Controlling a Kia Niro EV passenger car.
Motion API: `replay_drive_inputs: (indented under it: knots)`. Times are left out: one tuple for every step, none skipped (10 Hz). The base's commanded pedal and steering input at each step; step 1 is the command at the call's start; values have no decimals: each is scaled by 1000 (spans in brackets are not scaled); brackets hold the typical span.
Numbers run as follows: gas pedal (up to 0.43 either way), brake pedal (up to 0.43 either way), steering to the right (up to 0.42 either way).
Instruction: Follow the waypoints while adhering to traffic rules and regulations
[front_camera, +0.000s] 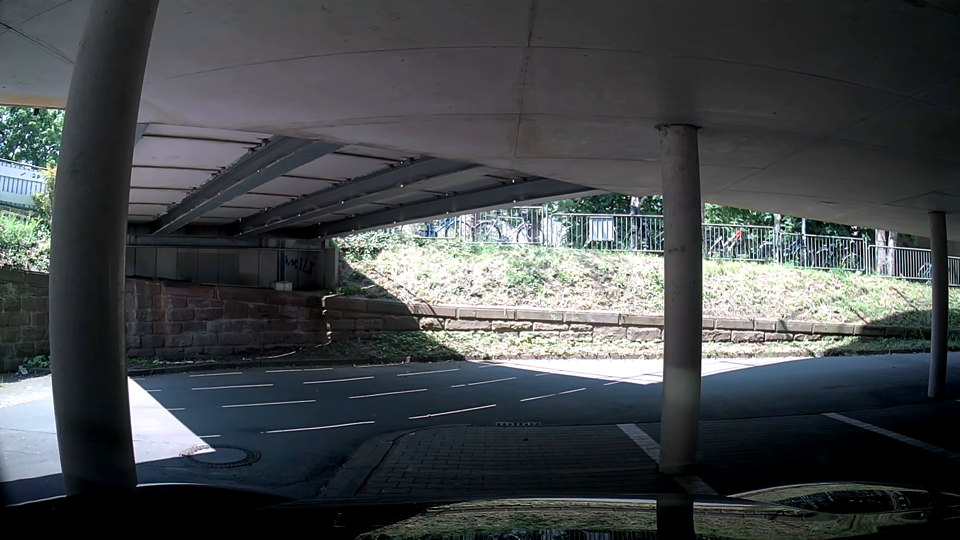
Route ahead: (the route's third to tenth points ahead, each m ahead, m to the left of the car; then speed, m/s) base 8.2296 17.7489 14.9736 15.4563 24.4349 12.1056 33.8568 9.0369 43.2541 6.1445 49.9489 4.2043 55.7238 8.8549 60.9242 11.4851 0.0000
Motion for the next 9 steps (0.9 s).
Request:
replay_drive_inputs:
  knots:
    - [0, 293, 107]
    - [0, 287, 107]
    - [0, 293, 107]
    - [0, 293, 107]
    - [0, 293, 107]
    - [0, 287, 107]
    - [0, 287, 107]
    - [0, 287, 107]
    - [0, 287, 107]
